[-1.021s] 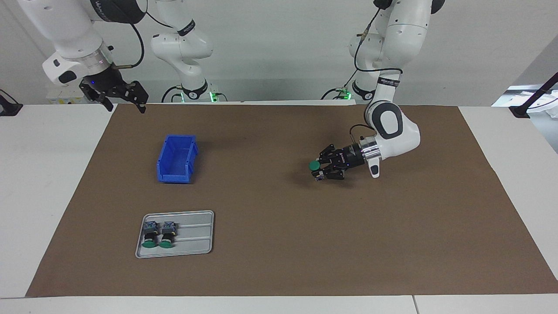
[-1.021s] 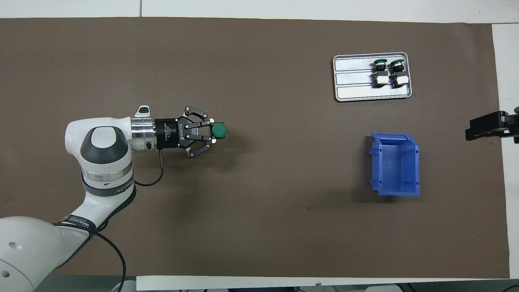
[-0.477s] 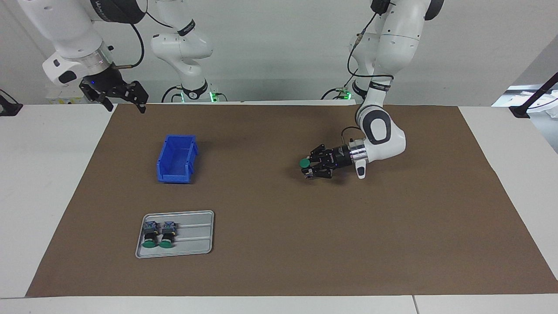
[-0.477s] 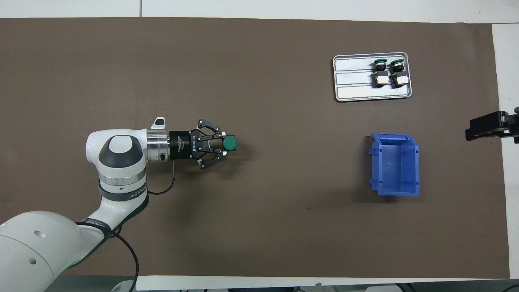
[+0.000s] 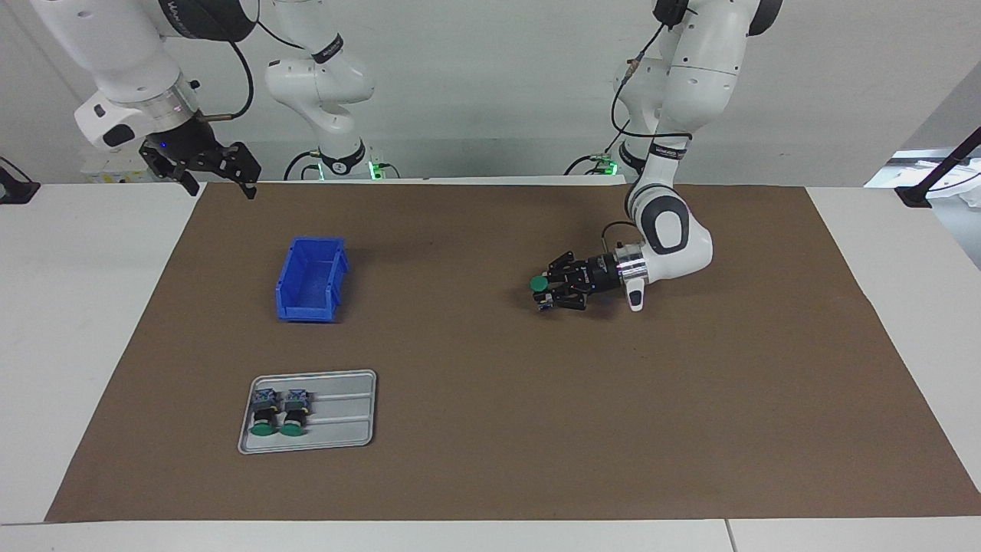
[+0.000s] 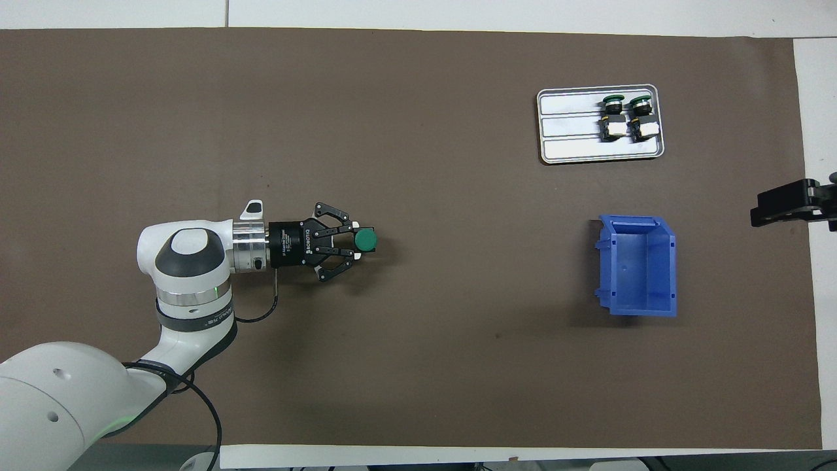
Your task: Place and press button with both arms
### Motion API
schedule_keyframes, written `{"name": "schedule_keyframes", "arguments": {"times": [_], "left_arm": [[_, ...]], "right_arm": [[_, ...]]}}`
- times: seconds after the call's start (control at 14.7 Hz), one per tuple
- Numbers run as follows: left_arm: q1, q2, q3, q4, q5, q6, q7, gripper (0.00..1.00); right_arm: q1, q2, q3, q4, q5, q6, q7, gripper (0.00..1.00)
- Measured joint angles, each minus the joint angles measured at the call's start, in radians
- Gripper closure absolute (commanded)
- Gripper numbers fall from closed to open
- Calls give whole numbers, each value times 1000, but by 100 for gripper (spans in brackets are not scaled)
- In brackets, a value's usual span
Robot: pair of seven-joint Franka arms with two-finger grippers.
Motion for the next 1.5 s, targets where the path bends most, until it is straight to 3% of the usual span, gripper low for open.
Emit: {"name": "schedule_keyframes", "arguments": {"times": [1.29, 1.43, 1.5], "left_arm": [[-36, 0, -2, -15, -58, 35, 5, 100], [-36, 0, -1, -15, -59, 35, 5, 89], [-35, 0, 0, -15, -59, 35, 5, 72]], "right_arm": [[0, 0, 0, 0, 0, 0, 0, 2], [0, 0, 0, 0, 0, 0, 0, 2], [0, 0, 0, 0, 0, 0, 0, 2]]}}
